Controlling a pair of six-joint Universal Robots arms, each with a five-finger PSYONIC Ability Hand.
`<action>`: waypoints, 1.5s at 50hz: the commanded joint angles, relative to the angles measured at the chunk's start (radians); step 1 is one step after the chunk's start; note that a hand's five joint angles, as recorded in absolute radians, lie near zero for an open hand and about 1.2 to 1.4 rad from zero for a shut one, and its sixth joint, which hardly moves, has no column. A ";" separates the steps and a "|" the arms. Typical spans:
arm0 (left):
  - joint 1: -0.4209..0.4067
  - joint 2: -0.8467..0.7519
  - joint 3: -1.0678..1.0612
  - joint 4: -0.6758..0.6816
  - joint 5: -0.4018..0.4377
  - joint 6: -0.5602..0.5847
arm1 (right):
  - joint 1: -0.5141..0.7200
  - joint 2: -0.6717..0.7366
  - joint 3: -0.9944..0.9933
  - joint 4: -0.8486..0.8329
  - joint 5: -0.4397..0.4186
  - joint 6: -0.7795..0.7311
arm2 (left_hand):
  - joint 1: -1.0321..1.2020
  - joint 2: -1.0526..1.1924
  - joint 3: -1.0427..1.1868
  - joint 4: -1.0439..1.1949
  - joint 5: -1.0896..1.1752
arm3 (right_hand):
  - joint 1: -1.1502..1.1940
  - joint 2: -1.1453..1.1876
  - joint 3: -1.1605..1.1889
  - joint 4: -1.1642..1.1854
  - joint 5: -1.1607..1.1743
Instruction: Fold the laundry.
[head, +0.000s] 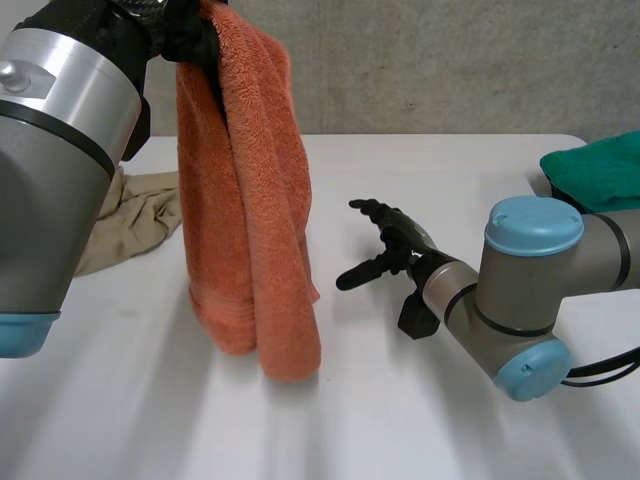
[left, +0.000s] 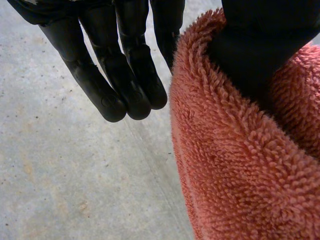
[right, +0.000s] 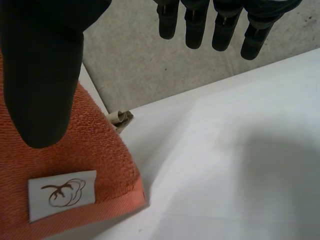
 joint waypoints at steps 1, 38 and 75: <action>-0.009 0.000 -0.011 0.018 0.002 0.004 | -0.014 0.002 -0.024 0.042 -0.022 0.052 | 0.233 0.200 0.210 0.196 0.257 | -0.039 -0.028 -0.028 -0.033 -0.047; 0.172 -0.026 -0.059 -0.008 0.135 -0.122 | -0.135 -0.167 -0.216 0.242 -0.157 -0.490 | 0.233 0.200 0.210 0.196 0.257 | 1.183 1.194 1.194 1.189 1.175; -0.071 -0.347 0.041 -0.436 0.057 -0.053 | -0.200 -0.081 -0.095 0.237 0.065 -1.199 | -0.989 -1.022 -1.012 -1.026 -0.964 | -0.039 -0.028 -0.028 -0.033 -0.047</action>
